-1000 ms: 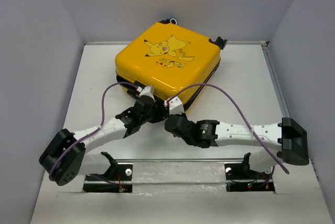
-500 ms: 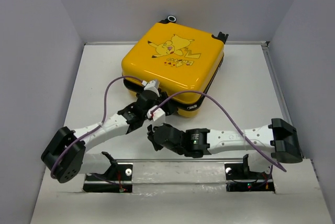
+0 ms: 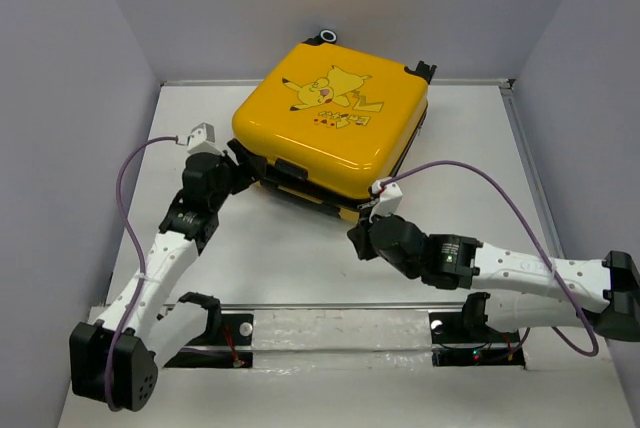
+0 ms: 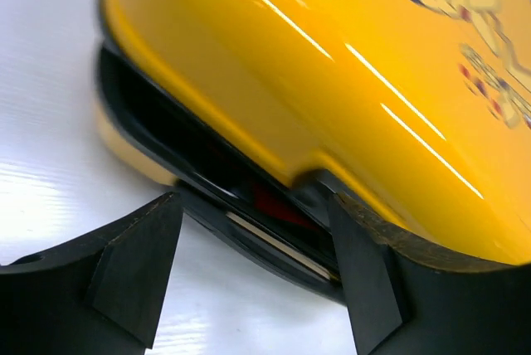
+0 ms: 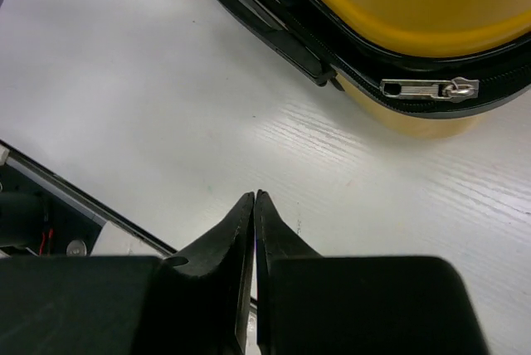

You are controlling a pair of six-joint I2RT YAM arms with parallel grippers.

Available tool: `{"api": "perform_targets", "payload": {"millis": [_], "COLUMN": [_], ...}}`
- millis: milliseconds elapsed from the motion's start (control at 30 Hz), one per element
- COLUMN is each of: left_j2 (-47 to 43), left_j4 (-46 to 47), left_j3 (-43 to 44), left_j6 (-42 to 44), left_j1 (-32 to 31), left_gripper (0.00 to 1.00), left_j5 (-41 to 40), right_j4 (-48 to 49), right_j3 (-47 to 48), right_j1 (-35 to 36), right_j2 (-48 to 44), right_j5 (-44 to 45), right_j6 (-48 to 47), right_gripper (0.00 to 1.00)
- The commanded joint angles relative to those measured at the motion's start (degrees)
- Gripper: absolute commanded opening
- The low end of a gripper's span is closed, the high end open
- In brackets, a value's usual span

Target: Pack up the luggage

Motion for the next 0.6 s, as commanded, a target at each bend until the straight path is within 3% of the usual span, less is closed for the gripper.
{"api": "perform_targets", "payload": {"millis": [0,200,367,500,567], "left_j2": [3.71,9.34,11.18,19.77,24.25], "left_j4": [3.58,7.54,13.78,11.51,10.28], "left_j3": [1.98,5.07,3.65,13.22,18.74], "left_j6": [0.4,-2.15,-9.88,-10.77,-10.33], "left_j1": [8.14,10.51,22.8,28.26,29.06], "left_gripper": [0.82,0.85,0.86,0.87,0.87], "left_j5": [11.51,13.2,16.43,18.9,19.95], "right_j4": [-1.64,-1.55,-4.01,-6.11,-7.26], "right_j3": [-1.32,-3.7,-2.3,-0.36,0.61], "right_j1": [-0.33,-0.33,-2.78,-13.74,-17.1], "right_j2": [-3.59,-2.81,-4.99,-7.9,-9.39], "right_j5": [0.78,-0.81,1.74,-1.33,-1.51], "right_j6": [0.59,1.55,1.64,-0.56,-0.47], "right_gripper": [0.11,0.34,0.5,0.52,0.42]}}
